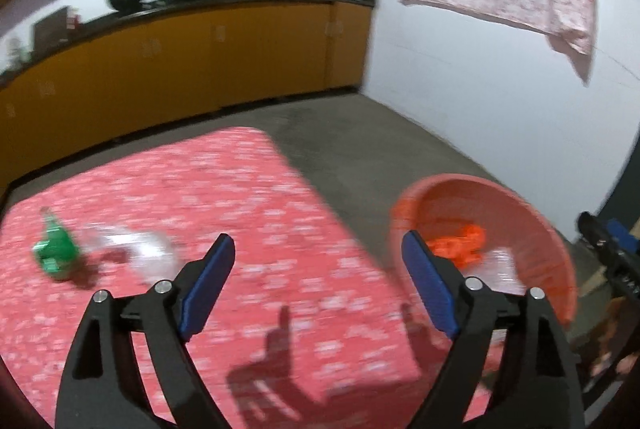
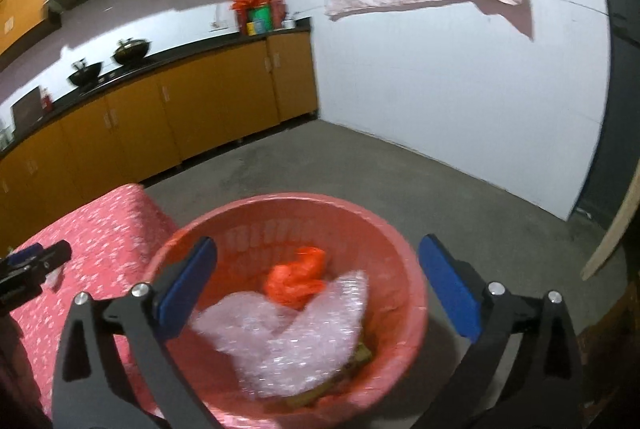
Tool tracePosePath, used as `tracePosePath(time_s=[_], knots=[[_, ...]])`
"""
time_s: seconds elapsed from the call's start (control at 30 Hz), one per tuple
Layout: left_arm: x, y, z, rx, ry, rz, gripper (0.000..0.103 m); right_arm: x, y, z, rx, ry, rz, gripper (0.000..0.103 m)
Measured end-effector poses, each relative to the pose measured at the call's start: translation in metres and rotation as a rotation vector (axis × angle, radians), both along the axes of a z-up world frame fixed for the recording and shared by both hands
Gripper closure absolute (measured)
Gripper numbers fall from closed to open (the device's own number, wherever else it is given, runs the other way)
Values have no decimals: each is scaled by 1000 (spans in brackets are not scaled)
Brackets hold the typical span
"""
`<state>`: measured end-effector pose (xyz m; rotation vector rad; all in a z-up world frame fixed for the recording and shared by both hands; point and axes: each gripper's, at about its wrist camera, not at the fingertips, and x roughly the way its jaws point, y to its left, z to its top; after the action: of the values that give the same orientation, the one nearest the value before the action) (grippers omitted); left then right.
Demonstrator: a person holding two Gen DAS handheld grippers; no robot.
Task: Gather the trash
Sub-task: 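Move both tools back over the bed toward the green bag, then grasp the green bag with the left gripper while the right grasps the clear bag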
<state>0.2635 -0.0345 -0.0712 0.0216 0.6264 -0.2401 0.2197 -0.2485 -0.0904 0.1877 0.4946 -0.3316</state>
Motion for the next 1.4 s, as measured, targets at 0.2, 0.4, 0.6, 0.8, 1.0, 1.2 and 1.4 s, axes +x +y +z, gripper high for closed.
tracePosePath(time_s=[0.2, 0.4, 0.6, 0.8, 1.0, 1.2, 1.4], knots=[[-4, 81, 2, 40, -19, 203, 17, 15, 45, 5, -24, 9, 129, 4], [-13, 160, -4, 59, 1, 391, 17, 31, 99, 9, 0, 17, 275, 4], [-18, 205, -11, 75, 22, 485, 16, 51, 170, 6, -19, 54, 458, 4], [-24, 239, -16, 50, 24, 554, 15, 82, 241, -7, -32, 123, 613, 9], [-22, 263, -21, 8, 28, 596, 15, 126, 289, -20, -31, 204, 683, 15], [-11, 266, -20, -6, 16, 580, 11, 161, 323, -38, -115, 310, 714, 20], [6, 251, -24, -6, 34, 504, 10, 178, 326, -47, -87, 381, 729, 57]])
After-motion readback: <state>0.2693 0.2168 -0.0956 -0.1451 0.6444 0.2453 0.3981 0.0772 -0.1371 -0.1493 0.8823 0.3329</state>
